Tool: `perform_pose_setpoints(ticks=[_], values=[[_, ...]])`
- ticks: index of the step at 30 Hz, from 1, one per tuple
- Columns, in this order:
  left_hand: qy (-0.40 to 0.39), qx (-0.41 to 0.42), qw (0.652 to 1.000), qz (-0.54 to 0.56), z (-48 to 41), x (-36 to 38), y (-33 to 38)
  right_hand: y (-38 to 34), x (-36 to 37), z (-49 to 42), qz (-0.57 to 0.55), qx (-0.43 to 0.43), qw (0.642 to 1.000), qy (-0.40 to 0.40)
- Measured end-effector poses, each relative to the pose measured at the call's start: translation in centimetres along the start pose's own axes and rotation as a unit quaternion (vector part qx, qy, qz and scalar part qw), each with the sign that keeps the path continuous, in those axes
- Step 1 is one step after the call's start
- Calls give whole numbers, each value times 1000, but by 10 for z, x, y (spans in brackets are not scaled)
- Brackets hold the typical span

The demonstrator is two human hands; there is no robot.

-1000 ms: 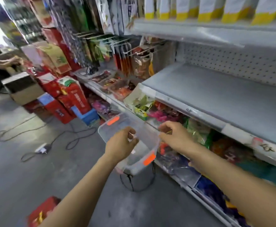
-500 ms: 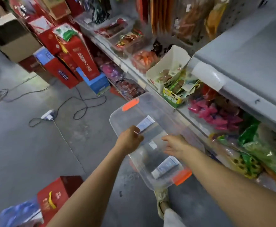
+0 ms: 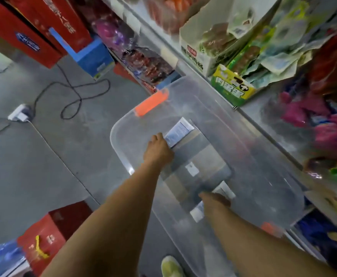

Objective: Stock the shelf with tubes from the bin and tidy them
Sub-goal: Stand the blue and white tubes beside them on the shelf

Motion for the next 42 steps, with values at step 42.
perform_pose_setpoints(ticks=[42], values=[[-78, 206, 845, 487, 546, 14, 158, 203, -371, 319, -231, -463, 842, -149]])
Point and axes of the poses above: each hand's wrist, its own z-axis away from the middle knuckle, its own x-axis out of the palm, y = z × x, the point moved 4 cm from there along -z, towards the middle knuckle, and after that the axes turned 1 degree about -x, right-handed, at the moved point
